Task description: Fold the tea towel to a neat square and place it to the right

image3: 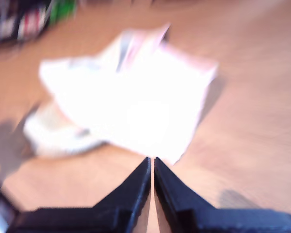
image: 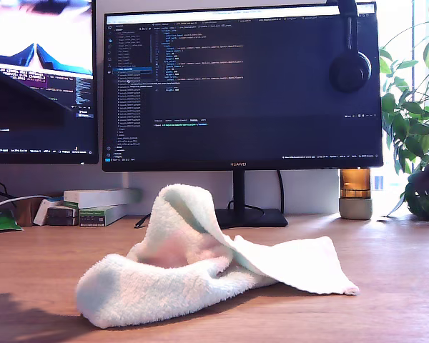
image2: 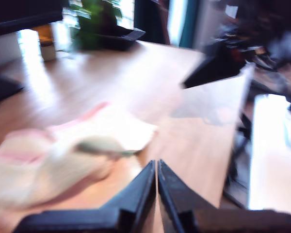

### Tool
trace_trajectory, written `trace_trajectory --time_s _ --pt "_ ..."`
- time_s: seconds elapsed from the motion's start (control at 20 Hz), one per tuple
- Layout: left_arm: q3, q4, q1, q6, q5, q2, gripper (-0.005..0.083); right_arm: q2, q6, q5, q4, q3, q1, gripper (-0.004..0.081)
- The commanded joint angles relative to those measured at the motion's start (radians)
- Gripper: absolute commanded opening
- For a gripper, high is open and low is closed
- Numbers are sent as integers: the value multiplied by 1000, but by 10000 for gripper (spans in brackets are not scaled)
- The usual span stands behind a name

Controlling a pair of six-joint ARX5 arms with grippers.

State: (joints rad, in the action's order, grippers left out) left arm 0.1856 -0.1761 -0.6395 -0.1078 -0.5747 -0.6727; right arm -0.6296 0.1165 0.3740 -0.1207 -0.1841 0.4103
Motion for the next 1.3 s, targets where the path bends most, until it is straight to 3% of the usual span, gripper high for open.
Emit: trace_trajectory --time_s 0.0,0.05,0.15,0.25,0.4,0.85,1.25 --pt "3 -29 -41 -28 8 -66 -19 -63 -92 -21 48 -69 49 66" --pt "10 -34 -62 -28 15 -97 -19 -103 -132 -24 70 -97 76 106" --pt "29 -35 -93 -28 16 -140 -19 -171 -397 -66 55 -167 124 224" --pt "40 -34 -106 -32 41 -153 -19 -239 -655 -97 56 -221 140 245" --pt "45 -34 -107 -32 78 -152 -19 -380 -852 -95 27 -276 131 245" --pt "45 -30 -107 -31 133 -152 -19 -716 -906 -70 -27 -390 131 251" --pt "45 -23 -107 -31 140 -152 -19 -834 -910 -68 -77 -426 123 266"
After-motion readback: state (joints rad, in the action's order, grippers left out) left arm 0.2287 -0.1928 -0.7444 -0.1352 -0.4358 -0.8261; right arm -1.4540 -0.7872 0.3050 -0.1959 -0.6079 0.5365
